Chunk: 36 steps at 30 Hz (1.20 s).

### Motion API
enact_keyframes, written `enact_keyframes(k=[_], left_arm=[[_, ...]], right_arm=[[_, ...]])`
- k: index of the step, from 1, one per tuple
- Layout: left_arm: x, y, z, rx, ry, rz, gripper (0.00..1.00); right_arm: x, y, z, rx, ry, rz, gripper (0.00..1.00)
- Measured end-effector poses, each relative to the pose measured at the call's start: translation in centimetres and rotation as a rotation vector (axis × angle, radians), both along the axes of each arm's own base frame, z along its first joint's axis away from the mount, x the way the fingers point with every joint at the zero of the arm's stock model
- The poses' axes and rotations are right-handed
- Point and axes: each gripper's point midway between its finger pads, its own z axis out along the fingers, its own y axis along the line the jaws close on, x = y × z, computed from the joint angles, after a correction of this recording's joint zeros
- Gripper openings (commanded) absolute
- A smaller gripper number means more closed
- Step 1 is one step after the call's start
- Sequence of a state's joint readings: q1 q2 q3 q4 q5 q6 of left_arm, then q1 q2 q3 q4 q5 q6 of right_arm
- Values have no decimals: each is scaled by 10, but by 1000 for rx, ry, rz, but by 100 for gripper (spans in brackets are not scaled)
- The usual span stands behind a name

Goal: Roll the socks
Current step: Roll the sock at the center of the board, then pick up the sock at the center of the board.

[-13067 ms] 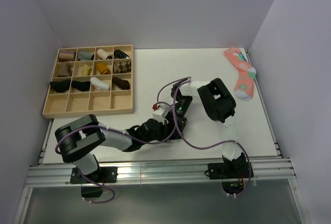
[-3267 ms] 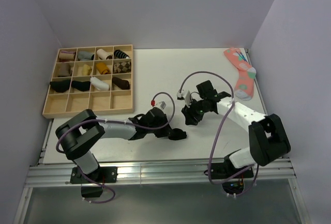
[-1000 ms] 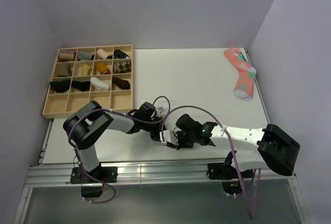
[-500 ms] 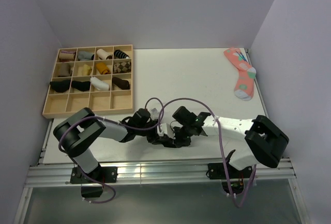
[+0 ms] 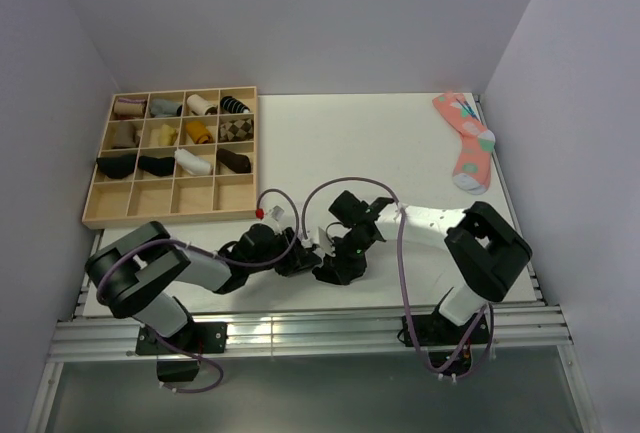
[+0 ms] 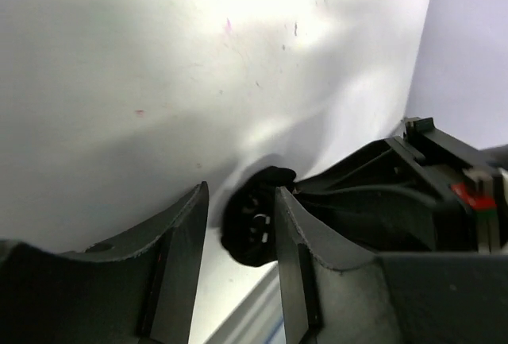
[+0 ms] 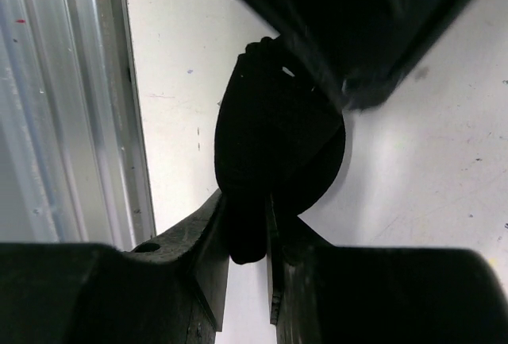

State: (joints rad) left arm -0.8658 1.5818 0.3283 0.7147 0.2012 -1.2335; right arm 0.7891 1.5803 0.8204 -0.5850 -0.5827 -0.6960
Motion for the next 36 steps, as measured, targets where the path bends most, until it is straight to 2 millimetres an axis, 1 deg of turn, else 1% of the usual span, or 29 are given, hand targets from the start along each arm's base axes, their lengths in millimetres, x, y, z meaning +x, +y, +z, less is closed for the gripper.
enact_keyframes(k=[4, 9, 15, 20, 24, 29, 36], left_arm=[[6, 13, 2, 50, -102, 56, 46], [7, 23, 6, 113, -212, 71, 47], [-3, 35, 4, 166, -315, 62, 48], [-15, 27, 12, 181, -420, 4, 48], [-16, 24, 22, 184, -501, -16, 48], [-19, 20, 25, 215, -561, -51, 49], [-27, 7, 33, 234, -632, -110, 49]], right_arm=[[1, 0, 0, -10, 63, -16, 18], [2, 0, 0, -32, 126, -29, 18], [2, 0, 0, -56, 193, -51, 18], [2, 1, -1, -88, 258, -80, 18], [3, 0, -1, -118, 320, -112, 17], [4, -1, -1, -136, 382, -146, 17], [5, -2, -1, -166, 473, -175, 18]])
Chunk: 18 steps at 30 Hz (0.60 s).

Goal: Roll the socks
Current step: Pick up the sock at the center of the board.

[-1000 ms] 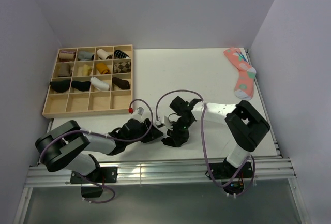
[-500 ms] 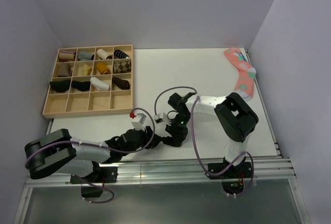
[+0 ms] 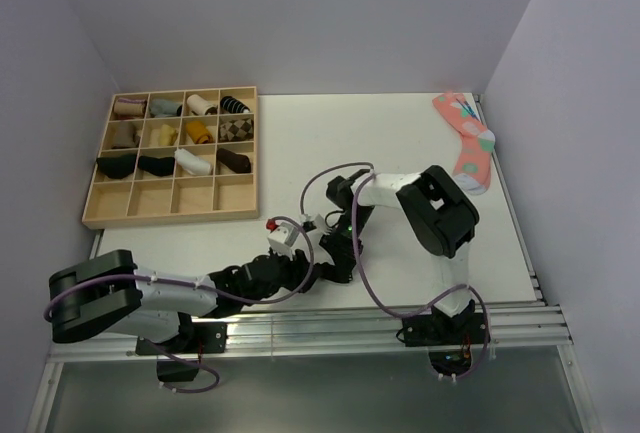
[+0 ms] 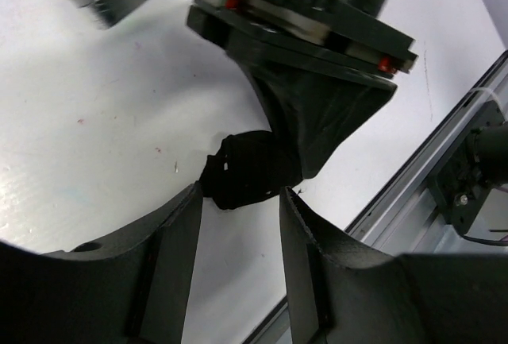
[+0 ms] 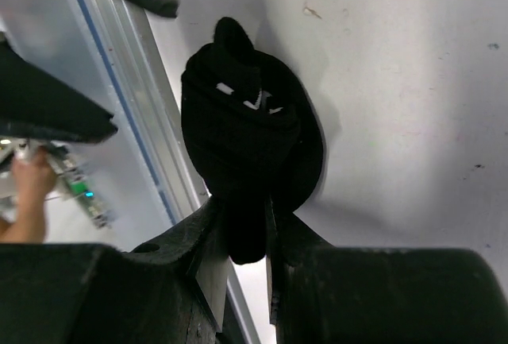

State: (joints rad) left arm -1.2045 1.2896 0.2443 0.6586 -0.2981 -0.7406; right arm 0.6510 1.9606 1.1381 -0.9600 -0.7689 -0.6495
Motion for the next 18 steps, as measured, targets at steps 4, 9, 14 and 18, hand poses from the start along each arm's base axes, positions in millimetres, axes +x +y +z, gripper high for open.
enact_keyframes(k=[4, 9, 14, 18], left_arm=[[0, -7, 2, 33, -37, -19, 49], [5, -11, -2, 82, -73, -31, 49], [8, -14, -5, 137, -105, -45, 49], [10, -20, -2, 162, -129, -63, 49]], right_arm=[[0, -1, 0, -18, 70, -27, 18], [1, -5, 0, -40, 123, -41, 18], [3, -11, 1, -69, 183, -48, 19], [4, -16, 1, -87, 207, -54, 19]])
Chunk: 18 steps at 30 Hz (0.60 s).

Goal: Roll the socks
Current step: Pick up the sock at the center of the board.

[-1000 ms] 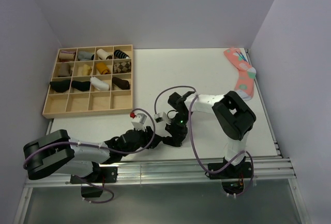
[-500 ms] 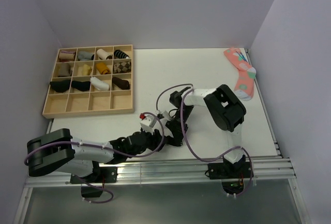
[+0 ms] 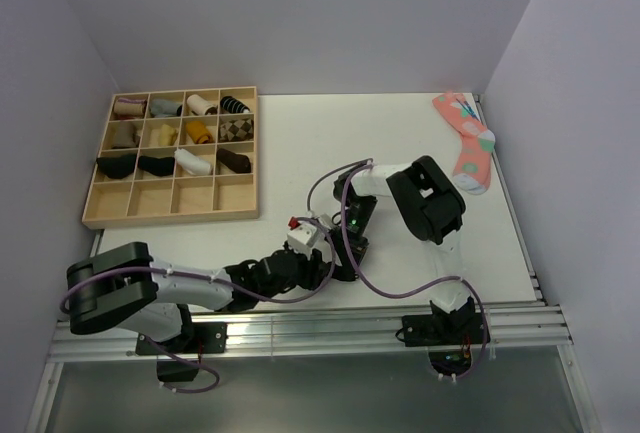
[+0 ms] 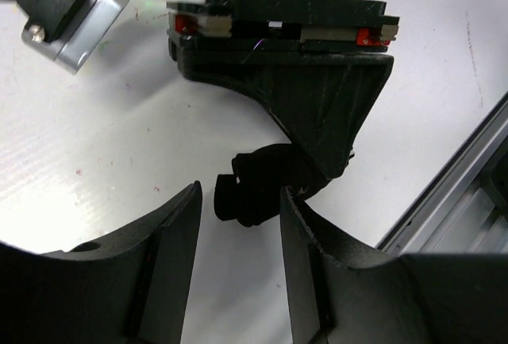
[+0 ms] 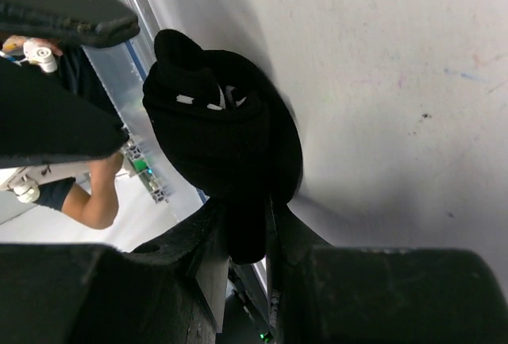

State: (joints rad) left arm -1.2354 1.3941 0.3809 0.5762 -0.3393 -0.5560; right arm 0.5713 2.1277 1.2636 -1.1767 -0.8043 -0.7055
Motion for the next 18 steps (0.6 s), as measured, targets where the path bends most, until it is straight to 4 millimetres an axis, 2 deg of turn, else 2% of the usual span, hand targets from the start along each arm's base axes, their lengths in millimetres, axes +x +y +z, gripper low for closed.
enact_keyframes(k=[12, 18], left_arm=[[7, -18, 8, 115, -64, -68, 50], [0, -25, 10, 149, -81, -157, 51]], right_arm=[[0, -3, 0, -15, 0, 8, 18], [0, -4, 0, -14, -1, 10, 18]])
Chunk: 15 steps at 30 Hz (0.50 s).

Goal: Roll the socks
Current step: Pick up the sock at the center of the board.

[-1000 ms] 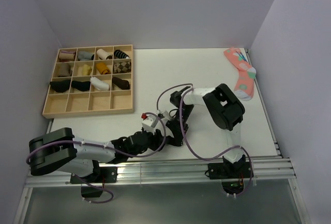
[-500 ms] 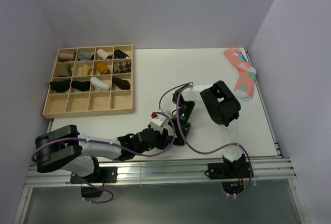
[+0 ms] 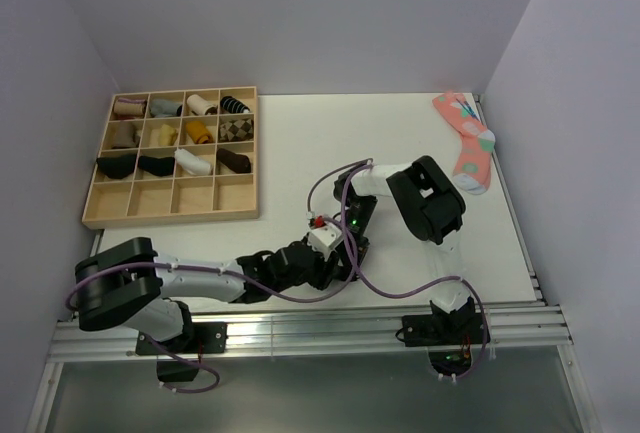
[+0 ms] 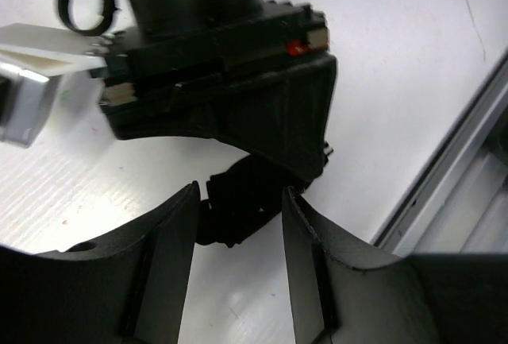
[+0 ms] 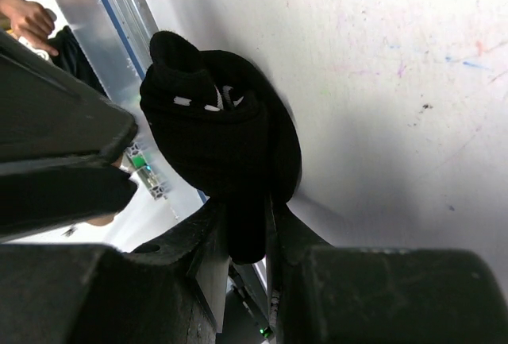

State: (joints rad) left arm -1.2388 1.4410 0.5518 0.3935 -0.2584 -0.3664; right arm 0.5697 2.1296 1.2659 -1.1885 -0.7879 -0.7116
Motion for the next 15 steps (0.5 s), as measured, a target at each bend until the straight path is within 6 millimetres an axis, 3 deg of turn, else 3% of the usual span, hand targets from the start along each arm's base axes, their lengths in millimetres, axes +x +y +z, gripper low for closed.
enact_keyframes(k=[8, 15], left_arm=[[-20, -11, -13, 78, 25, -176, 50], [-23, -15, -22, 107, 35, -221, 50]], right_arm=[[0, -1, 0, 1, -2, 7, 18], [-2, -5, 0, -16, 0, 20, 19]])
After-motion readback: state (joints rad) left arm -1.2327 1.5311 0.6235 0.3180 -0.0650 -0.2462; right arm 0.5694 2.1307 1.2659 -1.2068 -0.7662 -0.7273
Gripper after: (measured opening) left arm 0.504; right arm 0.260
